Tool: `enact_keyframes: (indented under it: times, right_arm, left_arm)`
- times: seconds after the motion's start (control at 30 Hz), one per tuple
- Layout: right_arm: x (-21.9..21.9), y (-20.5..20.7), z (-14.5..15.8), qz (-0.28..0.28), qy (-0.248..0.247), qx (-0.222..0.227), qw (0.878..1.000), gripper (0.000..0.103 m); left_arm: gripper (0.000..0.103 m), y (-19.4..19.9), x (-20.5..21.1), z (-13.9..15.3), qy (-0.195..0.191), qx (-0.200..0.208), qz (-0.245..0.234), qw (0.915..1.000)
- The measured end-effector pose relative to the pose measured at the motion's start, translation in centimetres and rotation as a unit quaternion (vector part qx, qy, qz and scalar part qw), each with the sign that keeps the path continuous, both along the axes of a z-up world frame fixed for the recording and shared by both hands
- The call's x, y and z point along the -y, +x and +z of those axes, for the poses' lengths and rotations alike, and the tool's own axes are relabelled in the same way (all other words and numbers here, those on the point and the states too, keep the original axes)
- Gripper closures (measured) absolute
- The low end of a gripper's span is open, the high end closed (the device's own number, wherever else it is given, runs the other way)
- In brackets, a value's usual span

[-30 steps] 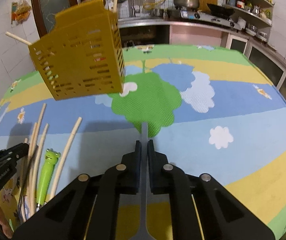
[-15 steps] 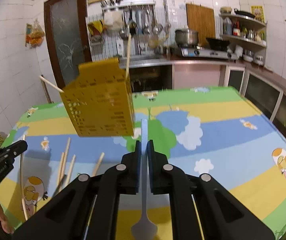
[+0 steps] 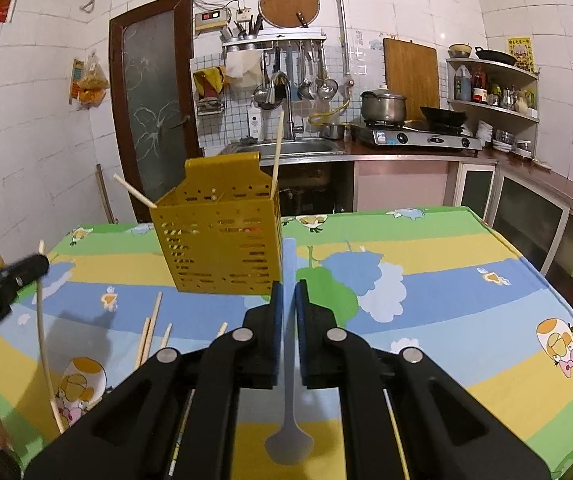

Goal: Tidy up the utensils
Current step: 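Lift the grey spoon and chopstick over the yellow holder and lower them in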

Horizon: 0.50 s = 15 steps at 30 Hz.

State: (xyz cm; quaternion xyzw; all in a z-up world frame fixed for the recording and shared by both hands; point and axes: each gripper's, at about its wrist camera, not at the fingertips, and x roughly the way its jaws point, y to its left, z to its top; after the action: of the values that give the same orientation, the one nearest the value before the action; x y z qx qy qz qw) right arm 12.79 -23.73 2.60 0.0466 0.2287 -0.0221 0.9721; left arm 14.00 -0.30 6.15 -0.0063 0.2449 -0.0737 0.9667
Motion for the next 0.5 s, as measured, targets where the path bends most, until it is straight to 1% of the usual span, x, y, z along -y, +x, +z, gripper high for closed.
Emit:
enact_keyframes:
  times: [0.07, 0.27, 0.4, 0.5]
  right_arm:
    - [0.1, -0.2, -0.3, -0.001, 0.002, 0.000, 1.000, 0.096]
    - [0.4, -0.7, -0.1, 0.000, 0.008, 0.008, 1.000, 0.096]
    - [0.4, -1.1, 0.5, 0.000, 0.007, 0.023, 1.000, 0.096]
    - [0.2, -1.4, 1.4, 0.002, 0.002, 0.038, 0.999, 0.096]
  left_arm:
    - [0.098, -0.4, -0.3, 0.3, -0.008, 0.006, -0.003, 0.9999]
    - [0.098, -1.0, -0.7, 1.1, -0.011, 0.026, 0.003, 0.9996]
    - [0.098, -1.4, -1.0, 1.9, -0.020, 0.041, 0.003, 0.9990]
    - [0.098, -1.5, -0.8, 2.7, -0.017, 0.058, 0.004, 0.9982]
